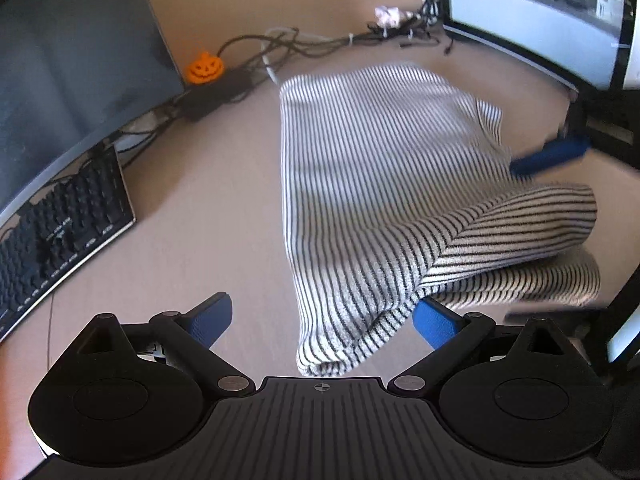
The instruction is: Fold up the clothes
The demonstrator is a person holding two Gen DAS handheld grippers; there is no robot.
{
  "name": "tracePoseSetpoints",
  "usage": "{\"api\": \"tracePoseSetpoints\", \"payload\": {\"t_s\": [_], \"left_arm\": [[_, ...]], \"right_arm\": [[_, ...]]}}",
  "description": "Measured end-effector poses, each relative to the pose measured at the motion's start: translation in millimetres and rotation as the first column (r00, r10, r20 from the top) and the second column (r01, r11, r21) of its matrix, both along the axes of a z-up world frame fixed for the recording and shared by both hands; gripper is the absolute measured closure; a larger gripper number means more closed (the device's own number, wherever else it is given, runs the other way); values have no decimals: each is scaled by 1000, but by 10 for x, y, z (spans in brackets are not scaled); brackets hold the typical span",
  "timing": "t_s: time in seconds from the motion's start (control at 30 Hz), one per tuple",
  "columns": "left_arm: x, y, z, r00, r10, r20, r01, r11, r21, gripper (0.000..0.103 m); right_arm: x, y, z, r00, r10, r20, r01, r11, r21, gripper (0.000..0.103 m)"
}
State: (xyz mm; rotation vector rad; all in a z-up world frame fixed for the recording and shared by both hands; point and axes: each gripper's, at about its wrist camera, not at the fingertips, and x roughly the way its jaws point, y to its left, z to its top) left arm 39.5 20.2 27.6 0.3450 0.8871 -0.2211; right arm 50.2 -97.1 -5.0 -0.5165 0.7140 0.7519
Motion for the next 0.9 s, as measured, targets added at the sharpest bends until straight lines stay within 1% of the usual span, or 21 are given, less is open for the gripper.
{"api": "tracePoseSetpoints", "payload": {"t_s": [0.07,0.13,0.17,0.2,0.23,0.3,0.4,0.43,0.5,0.6,0.63,0.7,0.77,0.8,0.87,0.9], "left_arm": [[21,9,27,1000,-1,3,1,1000,-11,3],[42,18,53,1000,-1,6,1,1000,-22,3],[45,25,66,1000,-3,8,3,1000,-27,3],[23,40,81,1000,-9,10,9,999,-34,3],[-5,63,100,1000,-16,11,16,999,-49,3],[-58,119,121,999,-39,6,39,996,-78,3],[-130,197,127,997,-81,-5,80,991,-110,3],[-149,216,119,996,-93,-9,91,989,-115,3],[-143,202,36,994,-104,-24,101,991,-85,3],[-28,158,-76,996,-82,-33,80,995,-65,3],[28,150,-92,998,-62,-32,60,996,-59,3],[147,146,-91,999,-28,-29,26,998,-62,3],[233,155,-13,999,-33,-21,31,993,-111,3],[262,156,38,999,-43,-10,41,990,-136,3],[274,144,155,996,-87,31,91,983,-161,3],[259,141,195,992,-118,46,123,980,-157,3]], "right_arm": [[-7,26,-23,1000,3,14,-2,1000,-14,13],[-14,52,-45,1000,5,28,-5,1000,-28,26],[-18,65,-56,999,7,35,-6,999,-35,36],[-21,78,-67,999,8,42,-7,999,-42,38],[10,59,-56,1000,-2,23,3,1000,-25,39],[86,6,-22,999,-27,-26,28,999,17,43],[201,-73,28,993,-61,-101,69,995,78,44],[239,-99,45,989,-71,-127,83,992,98,44],[316,-152,79,980,-89,-178,114,984,136,44],[248,-95,69,990,-78,-117,90,990,104,44],[171,-66,44,995,-63,-75,69,995,77,43],[21,11,-29,1000,-23,12,23,1000,13,33],[-71,68,-109,997,5,76,-2,999,-32,26],[-96,102,-148,995,10,99,-5,999,-49,25],[-101,166,-209,990,-2,140,13,997,-76,26],[-83,188,-219,988,-19,154,32,996,-81,37]]}}
